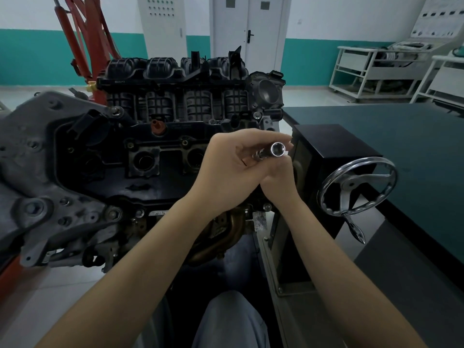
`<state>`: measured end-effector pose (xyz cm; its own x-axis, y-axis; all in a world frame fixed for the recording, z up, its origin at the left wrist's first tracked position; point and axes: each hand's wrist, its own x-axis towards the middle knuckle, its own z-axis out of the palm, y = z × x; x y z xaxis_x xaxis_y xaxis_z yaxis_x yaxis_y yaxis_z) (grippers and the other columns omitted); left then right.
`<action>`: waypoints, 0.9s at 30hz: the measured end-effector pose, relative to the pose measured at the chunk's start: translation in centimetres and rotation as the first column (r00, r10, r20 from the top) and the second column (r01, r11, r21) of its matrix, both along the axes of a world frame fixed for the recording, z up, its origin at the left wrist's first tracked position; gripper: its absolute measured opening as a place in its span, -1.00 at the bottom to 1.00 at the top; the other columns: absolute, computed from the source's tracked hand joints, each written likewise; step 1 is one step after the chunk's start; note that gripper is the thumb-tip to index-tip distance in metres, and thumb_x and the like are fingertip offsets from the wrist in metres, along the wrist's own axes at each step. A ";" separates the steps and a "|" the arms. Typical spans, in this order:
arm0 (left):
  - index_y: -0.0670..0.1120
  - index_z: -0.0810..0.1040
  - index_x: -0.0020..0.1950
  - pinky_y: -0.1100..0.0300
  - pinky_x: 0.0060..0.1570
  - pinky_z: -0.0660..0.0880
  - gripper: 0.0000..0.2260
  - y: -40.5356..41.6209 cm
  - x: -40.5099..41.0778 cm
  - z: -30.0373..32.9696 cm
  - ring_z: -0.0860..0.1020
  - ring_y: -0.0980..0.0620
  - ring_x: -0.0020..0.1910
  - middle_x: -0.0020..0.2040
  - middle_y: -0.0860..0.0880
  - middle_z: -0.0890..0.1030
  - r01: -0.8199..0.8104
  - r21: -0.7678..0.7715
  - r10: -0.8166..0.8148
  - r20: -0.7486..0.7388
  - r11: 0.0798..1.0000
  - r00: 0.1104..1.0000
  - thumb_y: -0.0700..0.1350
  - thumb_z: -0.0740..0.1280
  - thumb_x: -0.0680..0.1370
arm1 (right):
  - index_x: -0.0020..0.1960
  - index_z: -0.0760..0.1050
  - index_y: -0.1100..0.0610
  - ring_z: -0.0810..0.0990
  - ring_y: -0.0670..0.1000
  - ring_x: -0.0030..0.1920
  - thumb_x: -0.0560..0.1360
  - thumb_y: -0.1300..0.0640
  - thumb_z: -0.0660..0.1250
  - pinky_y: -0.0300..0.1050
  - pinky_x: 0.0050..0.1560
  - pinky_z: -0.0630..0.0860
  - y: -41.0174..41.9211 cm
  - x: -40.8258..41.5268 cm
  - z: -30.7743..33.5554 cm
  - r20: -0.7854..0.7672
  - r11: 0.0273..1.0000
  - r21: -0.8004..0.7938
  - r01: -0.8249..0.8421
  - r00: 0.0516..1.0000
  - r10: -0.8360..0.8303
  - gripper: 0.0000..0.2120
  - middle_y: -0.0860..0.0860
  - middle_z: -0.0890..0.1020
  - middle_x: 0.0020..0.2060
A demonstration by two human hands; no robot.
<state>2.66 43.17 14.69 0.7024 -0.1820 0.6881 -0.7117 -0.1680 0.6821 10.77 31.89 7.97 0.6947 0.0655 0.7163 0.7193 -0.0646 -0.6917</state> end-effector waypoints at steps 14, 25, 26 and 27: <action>-0.20 0.57 0.19 0.00 0.14 0.57 -0.68 -0.1 -0.2 -0.1 0.65 -0.01 0.07 0.02 -0.14 0.67 0.040 -0.018 -0.040 -0.006 0.999 0.999 -0.39 0.40 0.47 | -0.12 0.56 0.09 0.60 -0.17 -0.20 0.47 0.28 0.29 -0.19 -0.18 0.53 -0.4 0.5 -0.4 0.044 0.998 -0.045 0.046 0.998 -0.044 -0.87 -0.19 0.61 -0.25; -0.18 0.63 0.12 0.09 0.12 0.58 -0.72 -0.2 -0.3 0.0 0.66 0.07 0.02 -0.03 -0.07 0.69 -0.049 -0.009 0.049 0.006 0.999 0.999 -0.35 0.46 0.43 | -0.20 0.59 0.22 0.63 -0.08 -0.22 0.44 0.41 0.33 -0.18 -0.23 0.55 -0.6 0.4 -0.3 0.061 0.995 -0.063 0.072 0.996 -0.068 -0.85 -0.04 0.65 -0.29; -0.17 0.61 0.14 0.07 0.12 0.57 -0.70 -0.1 -0.3 0.0 0.66 0.05 0.03 -0.03 -0.07 0.68 -0.009 -0.009 0.009 -0.006 1.000 1.000 -0.37 0.44 0.44 | -0.21 0.59 0.20 0.63 -0.05 -0.22 0.44 0.43 0.33 -0.14 -0.23 0.56 -0.6 0.6 -0.4 0.065 0.994 -0.076 0.079 0.995 -0.074 -0.83 0.00 0.64 -0.30; -0.16 0.59 0.15 0.06 0.13 0.58 -0.69 -0.1 -0.3 0.1 0.66 0.04 0.03 -0.02 -0.07 0.68 0.021 0.011 -0.020 -0.007 1.000 1.000 -0.38 0.43 0.44 | -0.23 0.58 0.11 0.62 -0.14 -0.22 0.44 0.40 0.33 -0.26 -0.24 0.53 -0.6 0.5 -0.4 0.064 0.993 -0.075 0.089 0.994 -0.084 -0.78 -0.11 0.63 -0.29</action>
